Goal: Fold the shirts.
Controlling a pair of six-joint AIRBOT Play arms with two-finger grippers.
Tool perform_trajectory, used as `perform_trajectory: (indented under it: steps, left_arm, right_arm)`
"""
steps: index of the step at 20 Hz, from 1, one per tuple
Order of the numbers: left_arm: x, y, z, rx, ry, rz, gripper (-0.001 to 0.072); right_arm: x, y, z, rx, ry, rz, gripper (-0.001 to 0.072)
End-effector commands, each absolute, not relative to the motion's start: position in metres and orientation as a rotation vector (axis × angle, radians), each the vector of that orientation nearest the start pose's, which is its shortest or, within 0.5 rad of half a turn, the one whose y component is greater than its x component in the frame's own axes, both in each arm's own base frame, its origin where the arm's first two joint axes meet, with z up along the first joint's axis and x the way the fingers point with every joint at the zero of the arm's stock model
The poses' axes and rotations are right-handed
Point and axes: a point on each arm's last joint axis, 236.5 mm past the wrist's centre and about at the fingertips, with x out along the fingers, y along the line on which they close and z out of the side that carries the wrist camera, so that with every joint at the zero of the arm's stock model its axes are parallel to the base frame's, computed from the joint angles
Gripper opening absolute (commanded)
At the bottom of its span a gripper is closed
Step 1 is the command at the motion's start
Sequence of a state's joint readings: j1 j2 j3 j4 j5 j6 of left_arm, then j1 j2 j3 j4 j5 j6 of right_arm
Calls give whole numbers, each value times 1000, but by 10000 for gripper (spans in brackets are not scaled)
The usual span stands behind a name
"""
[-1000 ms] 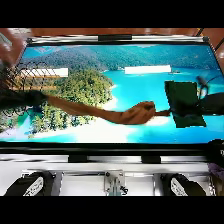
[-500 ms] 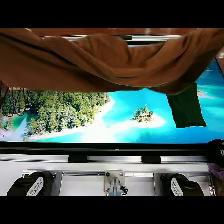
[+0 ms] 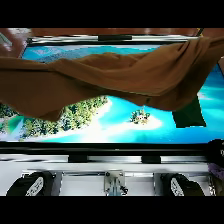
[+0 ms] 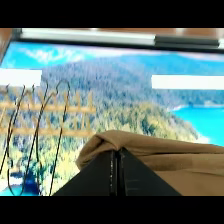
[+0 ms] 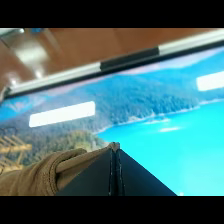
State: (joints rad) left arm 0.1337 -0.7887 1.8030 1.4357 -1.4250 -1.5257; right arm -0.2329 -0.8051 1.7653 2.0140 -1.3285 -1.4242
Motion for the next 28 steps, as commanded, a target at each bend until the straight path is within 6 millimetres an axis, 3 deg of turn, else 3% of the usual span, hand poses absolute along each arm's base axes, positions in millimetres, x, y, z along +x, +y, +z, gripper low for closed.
perform_trajectory:
  steps: [1,5,8,11,13,16,18,19,20,22,25,26,28]
  left_arm:
    - [260,1,395,-45,430,-11,34]
    - [251,-3,399,-42,417,-26,34]
    - [238,-6,383,-35,493,-36,34]
    - [228,-23,357,-59,584,-107,34]
    - [228,-31,321,-89,679,-141,34]
    - [224,-33,225,-130,918,-150,34]
    - [222,-34,154,-151,1084,-170,34]
    - [226,-43,127,-198,1131,-200,35]
    - [236,-55,111,-245,1126,-242,34]
    - [272,-69,114,-297,1016,-300,34]
    - [338,-57,130,-355,842,-245,34]
    - [355,-52,125,-370,832,-222,35]
    - [376,-46,95,-434,890,-176,35]
  right_arm:
    - [282,30,401,352,417,130,57]
    - [277,32,389,340,470,133,57]
    - [254,38,354,290,647,151,57]
    - [229,46,317,285,842,180,58]
    - [225,46,287,305,949,183,58]
    - [231,46,226,342,1109,196,58]
    - [248,44,175,390,1176,189,58]
    - [258,43,148,432,1208,177,57]
    - [270,45,126,480,1228,176,58]
    - [303,44,97,557,1231,161,58]
    - [366,33,66,691,1157,90,58]
    - [385,29,55,739,1129,61,58]
    - [417,24,33,825,1087,28,58]
